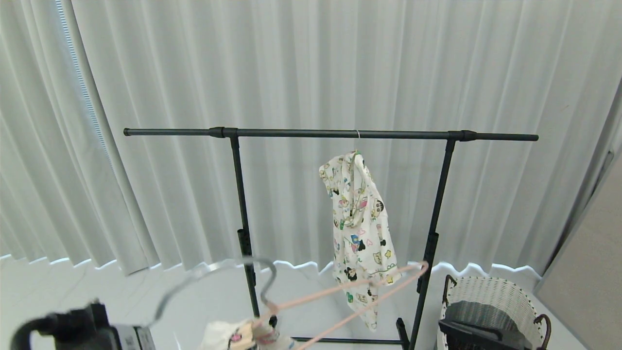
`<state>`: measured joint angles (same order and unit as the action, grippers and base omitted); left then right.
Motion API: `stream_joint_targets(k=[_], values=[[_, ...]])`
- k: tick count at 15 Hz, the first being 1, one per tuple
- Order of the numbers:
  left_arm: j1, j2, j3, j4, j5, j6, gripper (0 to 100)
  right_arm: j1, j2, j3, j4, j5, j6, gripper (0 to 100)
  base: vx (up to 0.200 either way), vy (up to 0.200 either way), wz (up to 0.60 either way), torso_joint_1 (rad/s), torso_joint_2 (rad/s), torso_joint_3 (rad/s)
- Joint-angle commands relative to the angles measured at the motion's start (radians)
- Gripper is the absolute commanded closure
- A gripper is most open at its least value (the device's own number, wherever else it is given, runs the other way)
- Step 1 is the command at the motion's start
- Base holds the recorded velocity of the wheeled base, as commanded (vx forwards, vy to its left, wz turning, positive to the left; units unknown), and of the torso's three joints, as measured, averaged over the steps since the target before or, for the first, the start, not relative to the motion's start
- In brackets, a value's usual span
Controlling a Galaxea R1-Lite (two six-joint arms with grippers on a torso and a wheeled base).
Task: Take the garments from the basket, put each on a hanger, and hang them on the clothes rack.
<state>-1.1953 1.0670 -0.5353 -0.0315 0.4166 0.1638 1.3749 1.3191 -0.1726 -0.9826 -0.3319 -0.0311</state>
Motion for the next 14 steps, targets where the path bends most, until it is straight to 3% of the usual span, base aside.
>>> stream_joint_targets(k=[1, 2, 4, 6, 10, 14], values=[[0.071, -0.002, -0.098, -0.001, 0.001, 0.002, 100, -0.083, 0.066, -0.099, 0.051, 0.004, 0.072, 0, 0.000, 0.000, 0.00, 0.000, 0.00, 0.000], [0.080, -0.001, -0.115, -0.001, 0.001, 0.002, 100, -0.106, 0.084, -0.131, 0.078, 0.005, 0.091, 0, 0.000, 0.000, 0.00, 0.000, 0.00, 0.000], [0.089, -0.002, -0.150, -0.001, -0.001, 0.003, 100, -0.197, 0.175, -0.297, 0.193, 0.007, 0.183, 0, 0.000, 0.000, 0.00, 0.000, 0.00, 0.000], [0.089, -0.002, -0.164, -0.001, -0.001, 0.023, 100, -0.214, 0.249, -0.372, 0.219, 0.014, 0.250, 0, 0.000, 0.000, 0.00, 0.000, 0.00, 0.000], [0.089, 0.002, -0.192, -0.001, -0.001, 0.051, 100, -0.209, 0.339, -0.401, 0.219, 0.016, 0.260, 0, 0.000, 0.000, 0.00, 0.000, 0.00, 0.000], [0.089, 0.018, -0.212, -0.001, -0.002, 0.049, 100, -0.151, 0.361, -0.401, 0.219, 0.016, 0.260, 0, 0.000, 0.000, 0.00, 0.000, 0.00, 0.000]])
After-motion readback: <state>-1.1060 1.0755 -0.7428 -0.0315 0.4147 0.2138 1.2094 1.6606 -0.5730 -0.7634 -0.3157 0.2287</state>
